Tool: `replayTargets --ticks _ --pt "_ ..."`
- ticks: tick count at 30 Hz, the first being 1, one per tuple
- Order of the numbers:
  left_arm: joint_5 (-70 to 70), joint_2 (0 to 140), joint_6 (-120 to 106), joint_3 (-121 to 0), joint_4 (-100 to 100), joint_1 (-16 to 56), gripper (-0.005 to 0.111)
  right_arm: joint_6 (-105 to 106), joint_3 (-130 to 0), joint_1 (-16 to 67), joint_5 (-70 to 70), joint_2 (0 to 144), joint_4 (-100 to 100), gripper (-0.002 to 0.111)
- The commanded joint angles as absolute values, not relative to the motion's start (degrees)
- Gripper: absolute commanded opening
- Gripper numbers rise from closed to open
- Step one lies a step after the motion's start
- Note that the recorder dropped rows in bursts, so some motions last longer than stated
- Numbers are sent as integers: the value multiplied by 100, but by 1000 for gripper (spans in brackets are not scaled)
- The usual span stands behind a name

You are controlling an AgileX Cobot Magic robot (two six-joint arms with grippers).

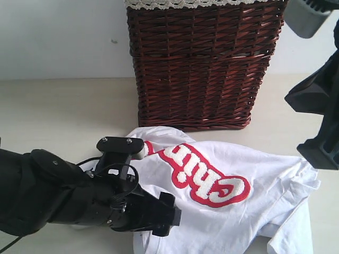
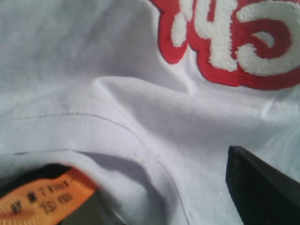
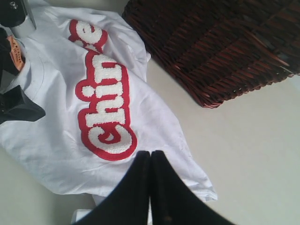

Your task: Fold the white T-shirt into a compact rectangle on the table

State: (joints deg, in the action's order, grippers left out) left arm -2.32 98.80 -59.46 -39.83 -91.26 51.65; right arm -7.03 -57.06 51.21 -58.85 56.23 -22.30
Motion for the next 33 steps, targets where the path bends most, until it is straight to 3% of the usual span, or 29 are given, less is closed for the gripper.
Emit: replayTargets --ticks 1,8,14,18,25,28,33 --pt "-482 10027 -5973 -4017 -9104 5191 64 -721 -5693 5133 -5823 5600 -2246 0" --pt "-572 9926 -6178 -3905 -8912 5171 0 -721 -5693 5133 -5823 5600 -2246 0" --pt "-721 8515 -6178 -3324 -8569 4493 0 -737 -5693 5133 -5822 5600 -2246 0" --pt "-758 7544 -6178 -2920 -8115 2785 0 -737 -5693 5133 -5822 5600 -2246 0" --pt "-183 7531 -6124 -3067 -8195 352 3 -737 -5693 5133 -5822 5600 -2246 0" --pt "-501 7655 -6114 -3178 -8327 -8 17 -737 -5693 5133 -5822 5600 -2246 0" --pt "-1297 7722 -6114 -3343 -8315 -190 58 -736 -5693 5133 -5822 5600 -2236 0"
